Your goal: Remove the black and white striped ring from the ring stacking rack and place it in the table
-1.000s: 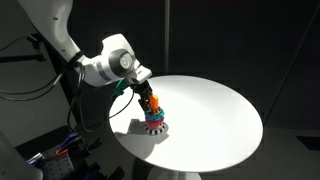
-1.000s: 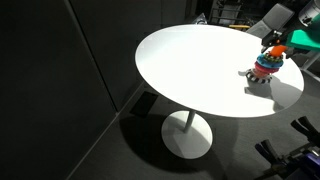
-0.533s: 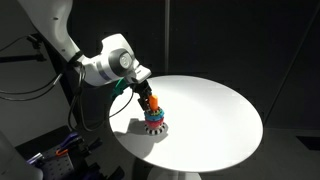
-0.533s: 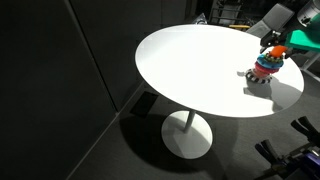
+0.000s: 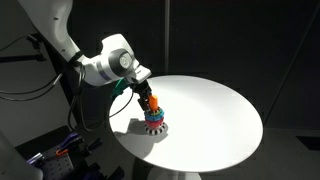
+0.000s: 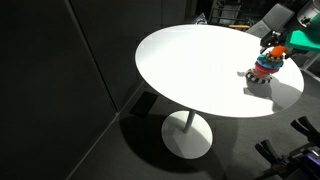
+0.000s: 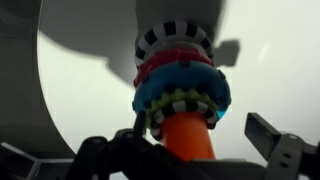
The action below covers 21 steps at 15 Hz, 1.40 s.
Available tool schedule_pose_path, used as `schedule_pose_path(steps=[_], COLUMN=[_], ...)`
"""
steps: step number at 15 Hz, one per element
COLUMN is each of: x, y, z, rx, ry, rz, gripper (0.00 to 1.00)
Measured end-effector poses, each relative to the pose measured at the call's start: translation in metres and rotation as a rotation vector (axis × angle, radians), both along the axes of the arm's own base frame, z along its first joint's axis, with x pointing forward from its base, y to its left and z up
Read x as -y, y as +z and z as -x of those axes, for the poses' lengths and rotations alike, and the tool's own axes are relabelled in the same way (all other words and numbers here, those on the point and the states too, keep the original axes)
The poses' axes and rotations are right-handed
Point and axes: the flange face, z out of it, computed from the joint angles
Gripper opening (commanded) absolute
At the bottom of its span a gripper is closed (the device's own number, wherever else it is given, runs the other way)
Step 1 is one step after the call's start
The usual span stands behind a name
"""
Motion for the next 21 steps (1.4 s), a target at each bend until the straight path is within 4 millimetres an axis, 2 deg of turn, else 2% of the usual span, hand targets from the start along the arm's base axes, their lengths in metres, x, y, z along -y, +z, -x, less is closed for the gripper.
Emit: schedule_pose_path(steps=[3, 4, 5, 9, 21], x=[-0.0004, -0.0007, -0.0009, -0.0013, -0.0015], y=[-0.0007, -0.0009, -0.0010, -0.0014, 0.0042], z=[0.0002, 0.0003, 0.0003, 0.0005, -0.0001], rx=[-0.004, -0.006, -0.007, -0.010, -0.002], ry=[0.000, 0.000, 0.000, 0.000, 0.006], rz=[0.002, 0.003, 0.004, 0.006, 0.007], gripper=[1.00, 0.75, 0.73, 0.42, 0.41])
